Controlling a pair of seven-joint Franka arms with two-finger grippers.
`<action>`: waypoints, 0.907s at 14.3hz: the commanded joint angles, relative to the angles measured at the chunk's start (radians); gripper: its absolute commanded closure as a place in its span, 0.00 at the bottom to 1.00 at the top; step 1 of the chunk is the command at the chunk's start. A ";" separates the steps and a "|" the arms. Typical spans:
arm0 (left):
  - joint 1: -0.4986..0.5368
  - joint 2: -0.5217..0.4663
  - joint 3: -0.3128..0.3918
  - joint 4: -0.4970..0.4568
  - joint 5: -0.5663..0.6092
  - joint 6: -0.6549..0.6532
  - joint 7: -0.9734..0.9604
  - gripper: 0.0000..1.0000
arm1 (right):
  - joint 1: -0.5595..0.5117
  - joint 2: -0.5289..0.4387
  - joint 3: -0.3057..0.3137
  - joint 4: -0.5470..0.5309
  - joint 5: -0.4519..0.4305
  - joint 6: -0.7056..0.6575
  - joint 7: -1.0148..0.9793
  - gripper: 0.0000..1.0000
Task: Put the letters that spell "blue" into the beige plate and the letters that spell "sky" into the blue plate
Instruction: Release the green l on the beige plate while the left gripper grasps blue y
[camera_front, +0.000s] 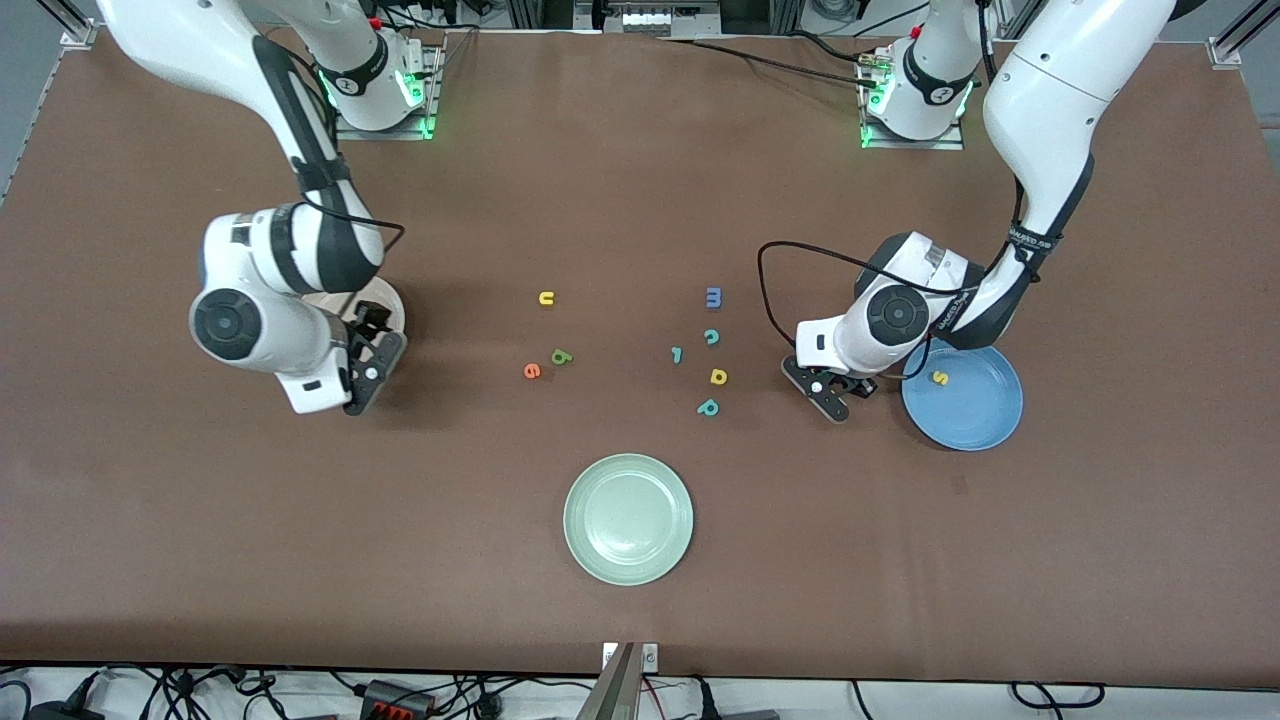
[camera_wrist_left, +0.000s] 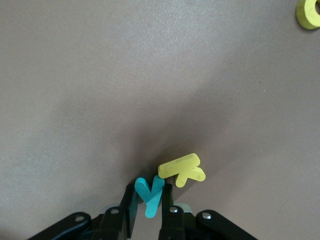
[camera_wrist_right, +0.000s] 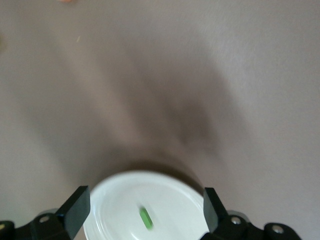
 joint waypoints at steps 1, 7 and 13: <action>0.007 -0.019 -0.004 -0.001 0.031 -0.005 0.009 0.91 | 0.059 0.047 -0.002 0.067 0.006 0.002 0.242 0.00; 0.048 -0.124 -0.001 0.049 0.029 -0.216 0.015 0.92 | 0.194 0.093 0.000 0.104 0.085 0.067 0.777 0.14; 0.226 -0.156 0.002 0.085 0.030 -0.332 0.020 0.91 | 0.238 0.155 0.000 0.107 0.208 0.198 0.823 0.41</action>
